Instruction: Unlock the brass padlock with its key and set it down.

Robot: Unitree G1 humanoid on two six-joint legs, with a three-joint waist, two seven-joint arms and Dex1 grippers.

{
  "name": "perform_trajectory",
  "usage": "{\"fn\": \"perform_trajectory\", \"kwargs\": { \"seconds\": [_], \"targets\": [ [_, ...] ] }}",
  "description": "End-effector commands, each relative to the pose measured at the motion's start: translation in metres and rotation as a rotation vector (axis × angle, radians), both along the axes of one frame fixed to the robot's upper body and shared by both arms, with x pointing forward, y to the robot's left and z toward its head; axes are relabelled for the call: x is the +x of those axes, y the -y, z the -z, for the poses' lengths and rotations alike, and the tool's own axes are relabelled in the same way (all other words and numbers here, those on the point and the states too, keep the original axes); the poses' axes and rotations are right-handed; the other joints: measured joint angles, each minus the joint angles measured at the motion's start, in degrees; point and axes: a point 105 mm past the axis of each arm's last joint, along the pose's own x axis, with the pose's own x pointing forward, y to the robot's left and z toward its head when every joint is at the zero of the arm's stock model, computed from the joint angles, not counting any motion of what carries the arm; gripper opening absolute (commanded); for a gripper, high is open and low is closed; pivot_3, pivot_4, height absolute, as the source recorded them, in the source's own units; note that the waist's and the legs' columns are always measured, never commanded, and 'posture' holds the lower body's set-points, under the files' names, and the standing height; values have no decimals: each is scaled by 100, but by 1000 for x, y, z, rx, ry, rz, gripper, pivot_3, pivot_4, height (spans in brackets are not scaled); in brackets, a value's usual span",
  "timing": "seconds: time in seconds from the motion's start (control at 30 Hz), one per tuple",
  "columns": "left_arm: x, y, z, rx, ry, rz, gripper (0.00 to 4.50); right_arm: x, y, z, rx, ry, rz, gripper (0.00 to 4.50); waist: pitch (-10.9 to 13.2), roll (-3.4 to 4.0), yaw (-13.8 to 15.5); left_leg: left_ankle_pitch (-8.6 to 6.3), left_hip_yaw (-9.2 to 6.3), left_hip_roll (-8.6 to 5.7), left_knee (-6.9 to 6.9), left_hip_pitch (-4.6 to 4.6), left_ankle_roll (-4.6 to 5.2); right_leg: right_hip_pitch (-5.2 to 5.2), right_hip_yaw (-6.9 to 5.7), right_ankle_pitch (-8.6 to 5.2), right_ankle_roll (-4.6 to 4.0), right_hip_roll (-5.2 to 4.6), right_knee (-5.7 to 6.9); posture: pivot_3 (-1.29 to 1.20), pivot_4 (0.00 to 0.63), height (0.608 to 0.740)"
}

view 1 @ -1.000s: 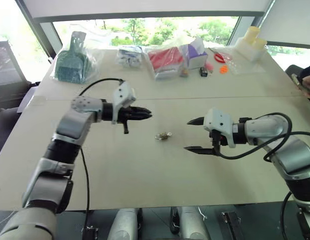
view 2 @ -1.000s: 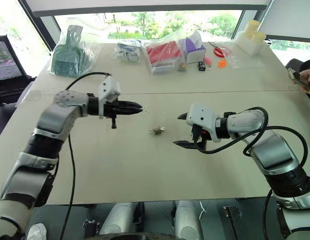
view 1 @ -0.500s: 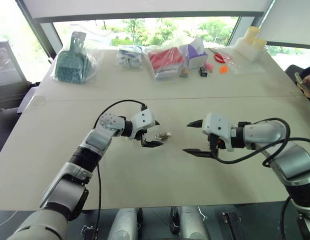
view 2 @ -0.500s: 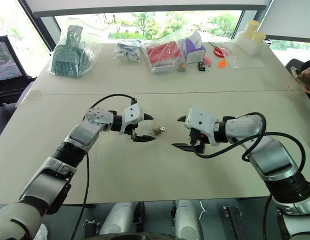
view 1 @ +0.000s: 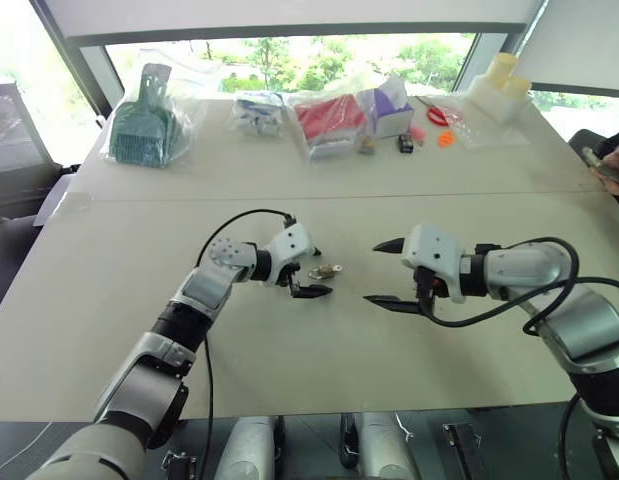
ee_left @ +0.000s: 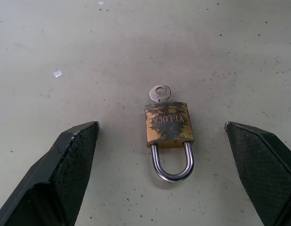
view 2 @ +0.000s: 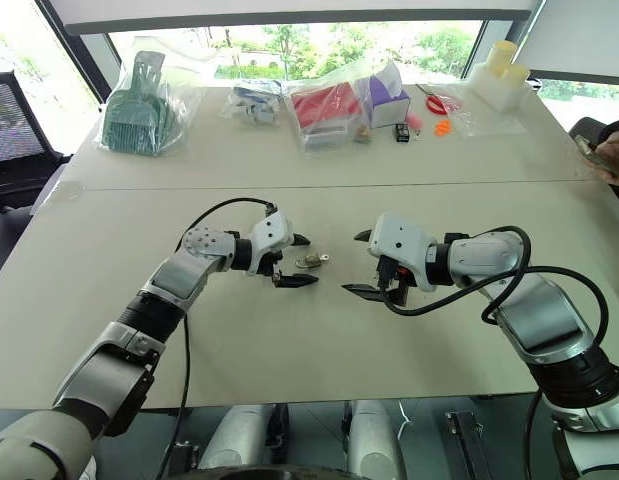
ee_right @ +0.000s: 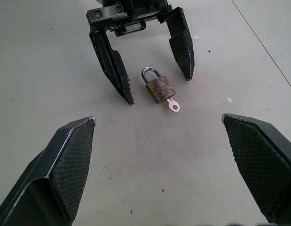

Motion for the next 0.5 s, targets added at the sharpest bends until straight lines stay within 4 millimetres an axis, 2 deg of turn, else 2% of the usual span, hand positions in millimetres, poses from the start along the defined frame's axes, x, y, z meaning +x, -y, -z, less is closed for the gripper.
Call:
{"fn": "perform_trajectory", "kwargs": {
  "seconds": [0.03, 0.23, 0.4, 0.5],
  "targets": [
    [-2, -2, 6, 23, -1, -17, 3587, -3, -4, -9, -3, 53, -20, 4500, -1, 0, 2, 0, 0, 0, 0, 1, 0, 1, 0, 0, 0, 0, 0, 0, 150, 740],
    [-2, -5, 10, 51, -5, -29, 809, -3, -4, -9, -6, 59, -21, 4500, -2, 0, -1, 0, -1, 0, 0, 9, 0, 8, 0, 0, -1, 0, 2, 0, 150, 740],
    [1, -10, 7, 63, 9, -34, 715, 1, -9, -11, -19, 113, -31, 4500, -2, -1, -4, 0, -1, 0, 0, 11, 0, 8, 0, 0, -1, 0, 3, 0, 150, 740],
    [7, -11, -14, 17, 49, -13, 715, 10, -17, -12, -70, 270, -38, 4500, -2, -1, -10, 0, 0, 0, 0, 13, 0, 9, 0, 0, 0, 1, 6, 0, 150, 740]
  ]
}}
